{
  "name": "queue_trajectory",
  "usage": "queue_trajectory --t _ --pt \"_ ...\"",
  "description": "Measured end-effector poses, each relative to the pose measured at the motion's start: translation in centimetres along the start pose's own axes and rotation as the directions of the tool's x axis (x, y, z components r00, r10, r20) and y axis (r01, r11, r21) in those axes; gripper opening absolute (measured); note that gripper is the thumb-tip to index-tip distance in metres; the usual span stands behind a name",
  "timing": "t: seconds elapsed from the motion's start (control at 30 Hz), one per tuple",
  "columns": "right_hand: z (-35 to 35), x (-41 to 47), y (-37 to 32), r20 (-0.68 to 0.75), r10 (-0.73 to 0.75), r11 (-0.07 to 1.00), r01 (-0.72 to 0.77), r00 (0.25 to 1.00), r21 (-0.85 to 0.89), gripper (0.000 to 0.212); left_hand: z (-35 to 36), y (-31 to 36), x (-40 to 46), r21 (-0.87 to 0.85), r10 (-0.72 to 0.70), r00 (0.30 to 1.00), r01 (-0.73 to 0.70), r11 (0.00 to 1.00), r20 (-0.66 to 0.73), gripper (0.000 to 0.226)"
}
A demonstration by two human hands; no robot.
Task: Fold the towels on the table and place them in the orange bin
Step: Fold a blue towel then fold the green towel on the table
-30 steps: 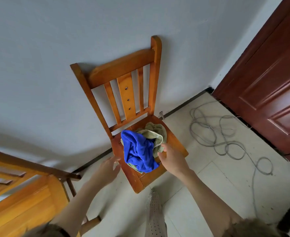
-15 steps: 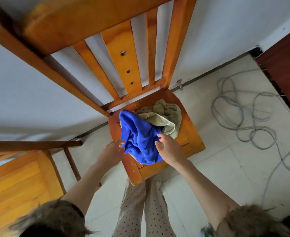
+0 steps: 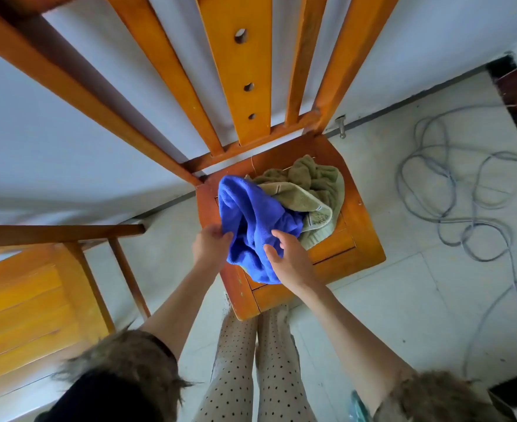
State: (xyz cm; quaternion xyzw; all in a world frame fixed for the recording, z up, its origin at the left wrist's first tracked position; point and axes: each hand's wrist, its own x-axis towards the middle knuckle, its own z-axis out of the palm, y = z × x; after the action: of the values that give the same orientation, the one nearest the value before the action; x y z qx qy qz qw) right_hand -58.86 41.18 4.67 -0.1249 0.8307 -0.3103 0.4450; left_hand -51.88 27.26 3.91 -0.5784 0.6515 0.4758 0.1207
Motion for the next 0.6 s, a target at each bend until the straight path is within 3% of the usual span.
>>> queue_trajectory --t 0.17,0.33,0.4,0.5,0.6 --pt "-3.5 -1.8 -3.6 -0.114 -0.085 0.996 0.084 0.99 -0.019 0.038 -4.0 3.6 -4.5 0.154 0.353 0.935 -0.348 0.925 -0.005 0.021" --pt "-8.9 -4.2 -9.9 -0.191 -0.296 0.955 0.289 0.936 -0.066 0.038 -8.5 8.6 -10.0 0.281 0.676 0.727 -0.678 0.68 0.119 0.025" --pt "-10.8 -5.3 -12.1 -0.14 -0.449 0.886 0.421 0.882 -0.194 0.044 -10.2 10.3 -12.3 0.299 0.77 0.612 -0.78 0.549 0.182 0.021" --pt "-13.2 -7.4 -15.0 0.066 -0.575 0.743 0.554 0.815 -0.376 0.046 -12.6 12.2 -15.8 0.333 0.833 0.513 -0.837 0.434 0.205 0.025" --pt "-15.0 -10.4 -18.1 0.182 -0.584 0.743 0.612 0.791 -0.272 0.029 -15.1 14.1 -19.1 0.348 0.877 0.455 -0.856 0.383 0.153 0.036"
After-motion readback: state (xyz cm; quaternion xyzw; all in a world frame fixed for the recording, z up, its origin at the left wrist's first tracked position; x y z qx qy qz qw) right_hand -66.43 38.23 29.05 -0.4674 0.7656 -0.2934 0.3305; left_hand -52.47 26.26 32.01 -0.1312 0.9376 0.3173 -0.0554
